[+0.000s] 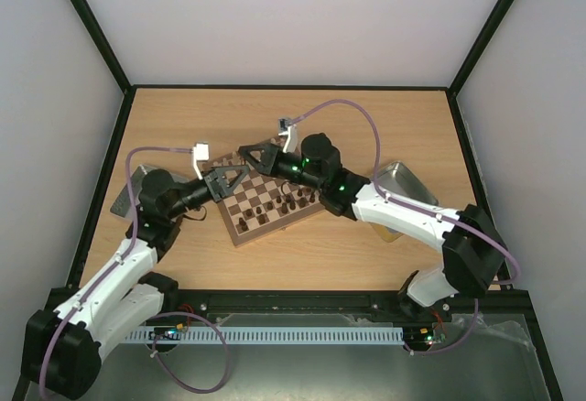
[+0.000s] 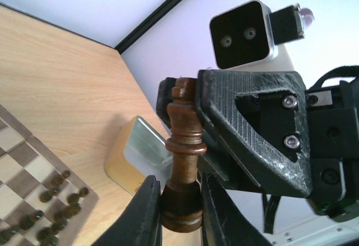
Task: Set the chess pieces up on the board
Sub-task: Place the chess piece on the chessboard.
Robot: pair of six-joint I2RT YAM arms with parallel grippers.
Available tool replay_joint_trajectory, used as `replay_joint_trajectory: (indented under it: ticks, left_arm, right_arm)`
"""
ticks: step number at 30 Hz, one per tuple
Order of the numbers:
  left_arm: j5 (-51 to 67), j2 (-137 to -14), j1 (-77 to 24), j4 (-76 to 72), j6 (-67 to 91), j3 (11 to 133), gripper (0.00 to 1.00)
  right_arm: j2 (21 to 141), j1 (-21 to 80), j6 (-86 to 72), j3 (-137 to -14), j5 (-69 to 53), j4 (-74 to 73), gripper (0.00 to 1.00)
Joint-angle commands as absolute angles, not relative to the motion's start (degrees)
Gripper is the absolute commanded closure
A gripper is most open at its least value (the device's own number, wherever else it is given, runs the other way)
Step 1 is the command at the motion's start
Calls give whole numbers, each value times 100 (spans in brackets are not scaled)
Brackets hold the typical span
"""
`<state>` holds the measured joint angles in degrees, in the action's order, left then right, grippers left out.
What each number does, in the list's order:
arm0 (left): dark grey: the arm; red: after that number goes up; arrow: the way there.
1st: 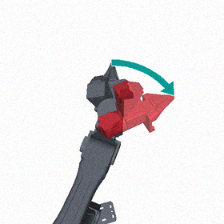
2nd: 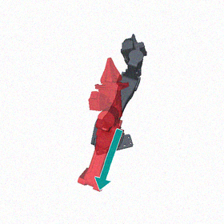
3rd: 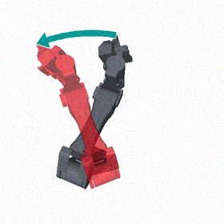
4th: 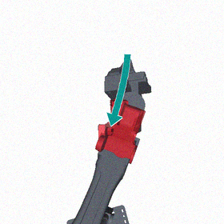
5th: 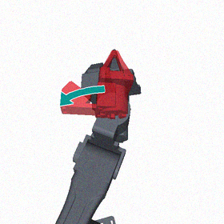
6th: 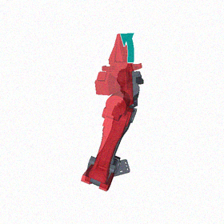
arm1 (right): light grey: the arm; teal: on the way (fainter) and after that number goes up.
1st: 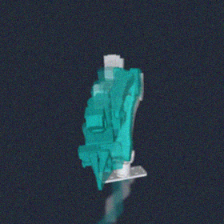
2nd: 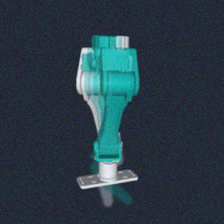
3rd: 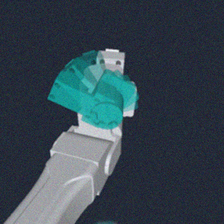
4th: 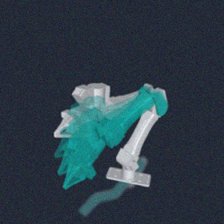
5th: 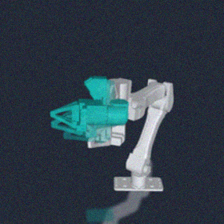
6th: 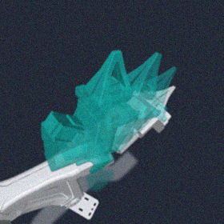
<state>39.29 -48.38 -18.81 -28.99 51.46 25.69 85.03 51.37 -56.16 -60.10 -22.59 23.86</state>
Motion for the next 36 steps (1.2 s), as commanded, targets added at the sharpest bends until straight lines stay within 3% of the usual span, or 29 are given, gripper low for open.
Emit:
replay_joint_trajectory:
  ticks: [1,3,8,15,28,36]
  left_arm:
    - [3951,-4574,-1901,-2945,4660,2779,93]
    - [3979,-4456,-1898,-2765,4421,2852,98]
    - [4578,-4406,-1907,-2074,3613,3279,98]
    - [5425,-4499,-1933,-315,1744,4052,97]
    - [5614,-4659,-1934,1827,-505,5112,98]
    - [5503,-4722,-1935,1929,-625,5099,98]
  right_arm:
    - [8173,5153,-5363,-5968,-2624,2255,86]
    - [8069,5157,-5229,-6012,-2704,2064,80]
    - [7769,5114,-4669,-6496,-2814,890,58]
    - [7620,5016,-3846,-7373,-2862,-1032,43]
    - [7385,4992,-3285,-7648,-4053,-1872,60]
    - [7539,4986,-3291,-7666,-4386,-1883,65]
